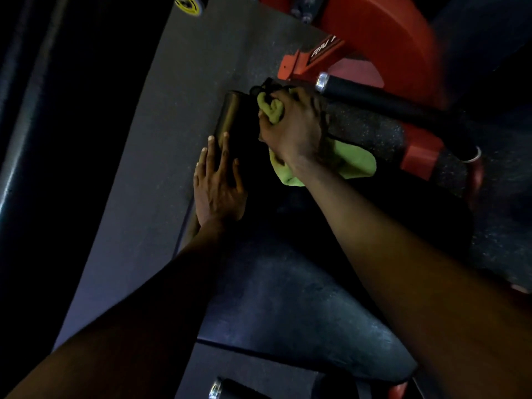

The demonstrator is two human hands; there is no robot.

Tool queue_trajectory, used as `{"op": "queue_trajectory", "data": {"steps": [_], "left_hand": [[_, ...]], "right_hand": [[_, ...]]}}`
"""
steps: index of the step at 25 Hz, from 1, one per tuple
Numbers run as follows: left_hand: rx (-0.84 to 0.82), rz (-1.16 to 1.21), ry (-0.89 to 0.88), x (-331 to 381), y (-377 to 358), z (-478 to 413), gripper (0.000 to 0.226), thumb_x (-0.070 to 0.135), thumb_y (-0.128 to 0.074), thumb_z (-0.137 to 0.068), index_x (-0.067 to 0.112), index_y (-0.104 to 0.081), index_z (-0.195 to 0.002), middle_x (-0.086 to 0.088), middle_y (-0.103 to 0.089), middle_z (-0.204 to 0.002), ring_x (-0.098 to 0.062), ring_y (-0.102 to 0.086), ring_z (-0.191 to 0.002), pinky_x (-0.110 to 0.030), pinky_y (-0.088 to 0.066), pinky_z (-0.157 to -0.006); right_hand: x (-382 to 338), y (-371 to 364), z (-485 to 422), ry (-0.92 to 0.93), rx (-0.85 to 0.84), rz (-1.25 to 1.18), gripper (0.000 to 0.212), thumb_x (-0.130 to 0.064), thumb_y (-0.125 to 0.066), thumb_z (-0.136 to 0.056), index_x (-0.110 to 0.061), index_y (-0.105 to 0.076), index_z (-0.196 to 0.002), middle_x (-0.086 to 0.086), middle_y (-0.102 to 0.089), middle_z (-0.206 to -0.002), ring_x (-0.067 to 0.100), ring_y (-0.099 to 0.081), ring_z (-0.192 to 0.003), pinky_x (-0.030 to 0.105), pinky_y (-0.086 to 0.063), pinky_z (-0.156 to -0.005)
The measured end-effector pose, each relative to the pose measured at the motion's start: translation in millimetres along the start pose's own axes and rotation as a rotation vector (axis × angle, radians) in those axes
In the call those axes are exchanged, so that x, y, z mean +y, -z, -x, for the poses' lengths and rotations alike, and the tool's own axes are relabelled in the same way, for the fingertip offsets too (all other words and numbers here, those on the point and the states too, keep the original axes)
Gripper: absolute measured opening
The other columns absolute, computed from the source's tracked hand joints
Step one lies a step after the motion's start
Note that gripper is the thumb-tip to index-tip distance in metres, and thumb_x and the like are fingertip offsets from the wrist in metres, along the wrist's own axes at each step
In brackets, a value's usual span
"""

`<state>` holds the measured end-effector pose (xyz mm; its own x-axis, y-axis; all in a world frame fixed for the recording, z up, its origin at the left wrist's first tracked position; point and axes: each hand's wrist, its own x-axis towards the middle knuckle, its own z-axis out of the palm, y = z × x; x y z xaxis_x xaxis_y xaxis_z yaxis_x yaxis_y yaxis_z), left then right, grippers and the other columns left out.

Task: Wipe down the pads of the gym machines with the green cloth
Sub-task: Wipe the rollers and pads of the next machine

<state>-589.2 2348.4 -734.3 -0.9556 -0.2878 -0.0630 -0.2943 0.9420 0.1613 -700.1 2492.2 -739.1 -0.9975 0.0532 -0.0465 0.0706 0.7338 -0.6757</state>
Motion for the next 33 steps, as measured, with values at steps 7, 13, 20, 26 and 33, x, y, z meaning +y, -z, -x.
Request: {"op": "queue_trajectory", "data": {"steps": [7,13,20,26,33], "left_hand": [[0.034,0.007,-0.021,-1,-1,0,0.053,0.041,-0.029,-0.108,0.032,-0.02,-0.159,-0.003,-0.021,-0.166,-0.025,-0.023,-0.152,-0.042,-0.023,-0.122],[0.054,-0.008,-0.03,0,-3,0,0.053,0.04,-0.029,-0.107,0.031,-0.021,-0.159,-0.005,-0.023,-0.165,-0.027,-0.026,-0.15,-0.045,-0.027,-0.12],[0.067,0.016,-0.023,3,0,1,0.053,0.039,-0.032,-0.107,0.031,-0.023,-0.159,-0.004,-0.025,-0.165,-0.026,-0.027,-0.15,-0.045,-0.028,-0.12],[0.075,0.015,-0.014,3,-1,1,0.053,0.043,-0.03,-0.107,0.032,-0.024,-0.159,-0.003,-0.024,-0.165,-0.026,-0.025,-0.15,-0.043,-0.026,-0.122],[0.072,0.028,-0.033,1,1,0,0.055,0.042,-0.029,-0.106,0.026,-0.026,-0.159,-0.007,-0.024,-0.165,-0.027,-0.024,-0.151,-0.042,-0.022,-0.123]], "right_hand": [[97,35,108,-0.067,0.21,0.04,0.046,-0.048,-0.064,-0.086,-0.036,-0.066,-0.13,-0.002,-0.057,-0.143,0.03,-0.056,-0.122,0.047,-0.045,-0.099],[59,22,88,-0.147,0.173,0.068,0.044,-0.051,-0.063,-0.083,-0.039,-0.066,-0.125,-0.004,-0.055,-0.142,0.029,-0.051,-0.128,0.048,-0.038,-0.107],[126,47,116,-0.082,0.203,0.074,0.05,-0.046,-0.065,-0.085,-0.037,-0.062,-0.134,0.0,-0.053,-0.145,0.031,-0.053,-0.124,0.045,-0.042,-0.1],[176,62,170,-0.266,0.494,0.138,0.039,-0.032,-0.073,-0.088,-0.014,-0.071,-0.123,0.018,-0.06,-0.135,0.033,-0.051,-0.126,0.037,-0.032,-0.113],[101,27,221,-0.075,0.164,0.064,0.054,-0.043,-0.069,-0.082,-0.036,-0.062,-0.135,-0.001,-0.051,-0.148,0.034,-0.05,-0.128,0.048,-0.041,-0.103]]}}
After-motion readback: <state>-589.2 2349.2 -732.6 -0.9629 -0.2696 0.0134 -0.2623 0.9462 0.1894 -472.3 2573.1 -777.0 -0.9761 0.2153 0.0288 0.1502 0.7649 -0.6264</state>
